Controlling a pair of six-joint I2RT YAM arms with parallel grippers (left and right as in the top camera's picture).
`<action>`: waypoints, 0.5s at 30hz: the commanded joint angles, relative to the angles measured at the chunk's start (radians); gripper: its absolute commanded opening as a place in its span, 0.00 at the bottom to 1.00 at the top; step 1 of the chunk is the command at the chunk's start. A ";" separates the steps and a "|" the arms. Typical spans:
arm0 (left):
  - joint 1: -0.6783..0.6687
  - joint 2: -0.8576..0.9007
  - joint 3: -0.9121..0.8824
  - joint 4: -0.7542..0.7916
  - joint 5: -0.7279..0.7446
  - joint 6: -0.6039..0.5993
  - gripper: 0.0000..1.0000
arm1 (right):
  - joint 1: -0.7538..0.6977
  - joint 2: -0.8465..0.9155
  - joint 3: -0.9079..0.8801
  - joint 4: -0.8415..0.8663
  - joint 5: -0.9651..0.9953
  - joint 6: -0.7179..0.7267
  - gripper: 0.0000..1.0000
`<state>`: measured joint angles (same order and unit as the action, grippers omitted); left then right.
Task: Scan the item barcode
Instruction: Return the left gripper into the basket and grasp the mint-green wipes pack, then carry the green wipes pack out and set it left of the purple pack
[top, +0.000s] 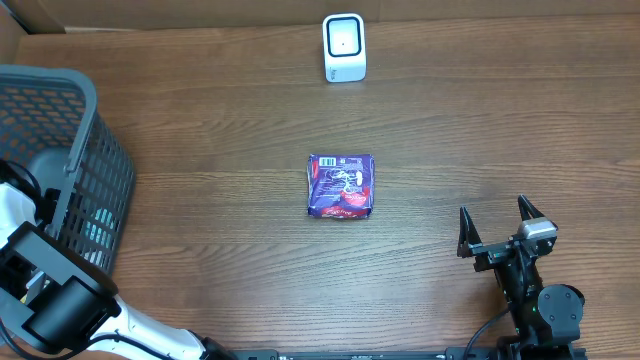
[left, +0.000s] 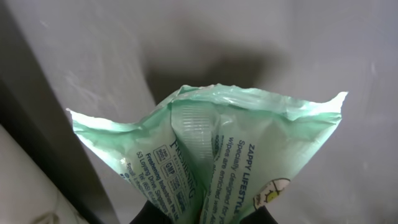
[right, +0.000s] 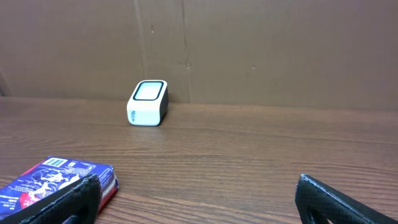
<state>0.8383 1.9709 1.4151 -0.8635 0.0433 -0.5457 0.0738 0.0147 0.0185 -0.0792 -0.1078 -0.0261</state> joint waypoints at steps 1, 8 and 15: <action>-0.007 -0.042 0.050 -0.053 0.058 0.066 0.04 | 0.004 -0.011 -0.011 0.006 -0.006 0.003 1.00; -0.008 -0.266 0.290 -0.174 0.071 0.153 0.04 | 0.004 -0.011 -0.011 0.006 -0.006 0.003 1.00; -0.022 -0.509 0.479 -0.247 0.195 0.289 0.04 | 0.004 -0.011 -0.011 0.006 -0.006 0.003 1.00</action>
<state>0.8364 1.5635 1.8473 -1.0920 0.1383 -0.3588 0.0738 0.0147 0.0185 -0.0784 -0.1074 -0.0261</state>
